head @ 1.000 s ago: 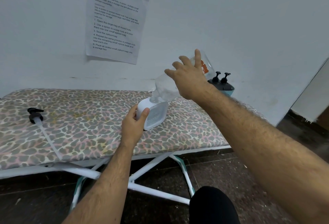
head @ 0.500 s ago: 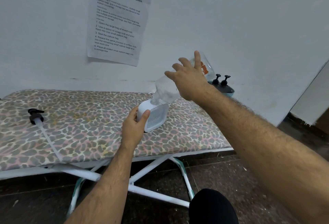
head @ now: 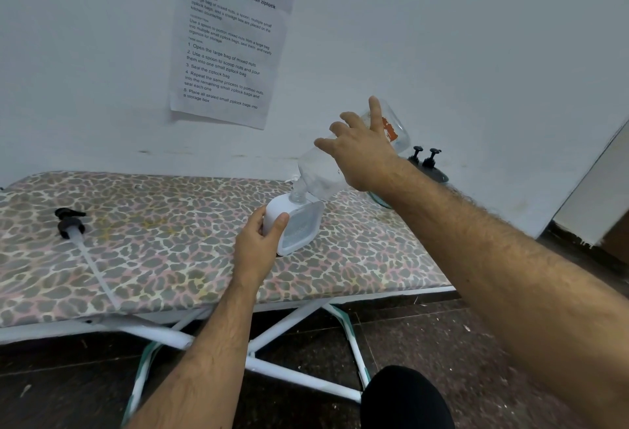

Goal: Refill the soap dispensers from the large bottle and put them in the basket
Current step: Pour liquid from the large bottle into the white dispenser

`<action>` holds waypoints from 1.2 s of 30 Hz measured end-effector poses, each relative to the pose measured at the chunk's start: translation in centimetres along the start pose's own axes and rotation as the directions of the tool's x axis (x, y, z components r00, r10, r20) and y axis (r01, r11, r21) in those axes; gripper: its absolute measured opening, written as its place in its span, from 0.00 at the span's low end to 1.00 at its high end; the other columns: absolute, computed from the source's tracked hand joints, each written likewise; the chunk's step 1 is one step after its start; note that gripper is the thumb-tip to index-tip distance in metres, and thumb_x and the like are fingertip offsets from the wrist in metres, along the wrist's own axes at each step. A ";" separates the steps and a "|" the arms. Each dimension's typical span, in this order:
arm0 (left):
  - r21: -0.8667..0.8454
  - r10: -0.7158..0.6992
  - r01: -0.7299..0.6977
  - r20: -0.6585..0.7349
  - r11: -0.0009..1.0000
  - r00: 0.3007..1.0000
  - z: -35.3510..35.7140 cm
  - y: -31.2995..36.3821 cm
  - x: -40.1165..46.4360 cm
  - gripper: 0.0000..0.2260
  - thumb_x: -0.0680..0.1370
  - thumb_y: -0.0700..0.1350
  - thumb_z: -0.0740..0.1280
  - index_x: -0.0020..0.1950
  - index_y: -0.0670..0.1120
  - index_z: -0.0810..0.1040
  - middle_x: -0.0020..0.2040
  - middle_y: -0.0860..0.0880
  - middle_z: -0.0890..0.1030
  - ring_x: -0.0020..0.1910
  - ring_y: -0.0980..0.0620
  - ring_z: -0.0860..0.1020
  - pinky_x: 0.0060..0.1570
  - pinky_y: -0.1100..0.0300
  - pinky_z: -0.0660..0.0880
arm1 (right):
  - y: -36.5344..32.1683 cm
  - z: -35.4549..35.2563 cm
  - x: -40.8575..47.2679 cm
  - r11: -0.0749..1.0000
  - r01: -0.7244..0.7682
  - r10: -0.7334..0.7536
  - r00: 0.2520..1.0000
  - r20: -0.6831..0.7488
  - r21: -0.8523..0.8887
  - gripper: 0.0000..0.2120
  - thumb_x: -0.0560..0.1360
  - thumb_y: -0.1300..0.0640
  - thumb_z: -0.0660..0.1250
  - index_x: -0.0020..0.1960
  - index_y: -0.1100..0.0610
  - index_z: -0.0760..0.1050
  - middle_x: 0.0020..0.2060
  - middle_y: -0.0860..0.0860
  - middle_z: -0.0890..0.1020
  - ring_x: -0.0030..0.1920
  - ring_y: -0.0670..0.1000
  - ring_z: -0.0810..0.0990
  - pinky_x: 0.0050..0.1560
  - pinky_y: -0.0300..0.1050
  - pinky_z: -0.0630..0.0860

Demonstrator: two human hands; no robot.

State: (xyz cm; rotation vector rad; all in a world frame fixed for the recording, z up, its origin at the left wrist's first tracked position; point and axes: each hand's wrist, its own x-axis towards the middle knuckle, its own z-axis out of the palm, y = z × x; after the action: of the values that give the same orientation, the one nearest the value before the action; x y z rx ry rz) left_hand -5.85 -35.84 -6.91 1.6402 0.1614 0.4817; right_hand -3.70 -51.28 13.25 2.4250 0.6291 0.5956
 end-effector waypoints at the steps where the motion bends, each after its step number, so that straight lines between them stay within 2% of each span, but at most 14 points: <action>1: 0.003 -0.002 0.002 -0.002 1.000 1.000 0.0 0.0 0.0 0.20 0.78 0.57 0.68 0.68 0.54 0.74 0.51 0.63 0.78 0.53 0.55 0.80 0.50 0.43 0.82 | 0.0 0.0 0.0 1.000 0.002 -0.002 1.000 -0.001 -0.003 0.29 0.76 0.60 0.69 0.75 0.47 0.65 0.72 0.56 0.68 0.77 0.60 0.57 0.71 0.74 0.38; 19: 0.003 -0.001 0.001 -0.003 1.000 1.000 0.0 -0.1 0.1 0.22 0.77 0.58 0.68 0.69 0.53 0.73 0.52 0.63 0.78 0.54 0.55 0.80 0.53 0.46 0.81 | 0.1 -0.5 1.1 0.989 0.090 -0.086 0.996 0.036 -0.117 0.33 0.75 0.59 0.70 0.76 0.47 0.62 0.71 0.56 0.68 0.76 0.61 0.59 0.70 0.74 0.37; 25: 0.004 0.005 -0.005 0.008 1.000 1.000 -0.1 -0.3 0.1 0.25 0.75 0.62 0.68 0.70 0.54 0.73 0.56 0.55 0.81 0.55 0.54 0.81 0.52 0.46 0.81 | 0.4 -0.9 1.5 0.984 0.120 -0.115 0.992 0.044 -0.134 0.34 0.75 0.59 0.71 0.76 0.45 0.61 0.71 0.56 0.69 0.74 0.61 0.62 0.71 0.74 0.37; 29: 0.007 0.011 -0.011 0.016 1.000 1.000 -0.2 -0.2 0.0 0.33 0.69 0.70 0.66 0.69 0.54 0.74 0.58 0.54 0.82 0.55 0.54 0.81 0.52 0.47 0.82 | 0.6 -1.1 1.8 0.979 0.147 -0.143 0.989 0.039 -0.138 0.32 0.75 0.59 0.70 0.75 0.44 0.63 0.70 0.55 0.71 0.73 0.60 0.64 0.71 0.74 0.38; 36: 0.016 0.017 -0.017 0.015 1.000 1.000 -0.2 -0.2 0.0 0.34 0.69 0.71 0.66 0.69 0.54 0.73 0.58 0.54 0.82 0.55 0.54 0.81 0.51 0.47 0.82 | 0.4 -1.8 2.2 0.972 0.170 -0.167 0.985 0.033 -0.165 0.31 0.76 0.60 0.68 0.75 0.43 0.64 0.69 0.55 0.71 0.74 0.59 0.62 0.70 0.74 0.37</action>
State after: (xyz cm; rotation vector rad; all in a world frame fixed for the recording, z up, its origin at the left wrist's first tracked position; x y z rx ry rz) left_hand -5.89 -35.57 -7.14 1.6612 0.1408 0.4821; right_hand -2.79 -49.59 15.41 2.1929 0.7379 0.5319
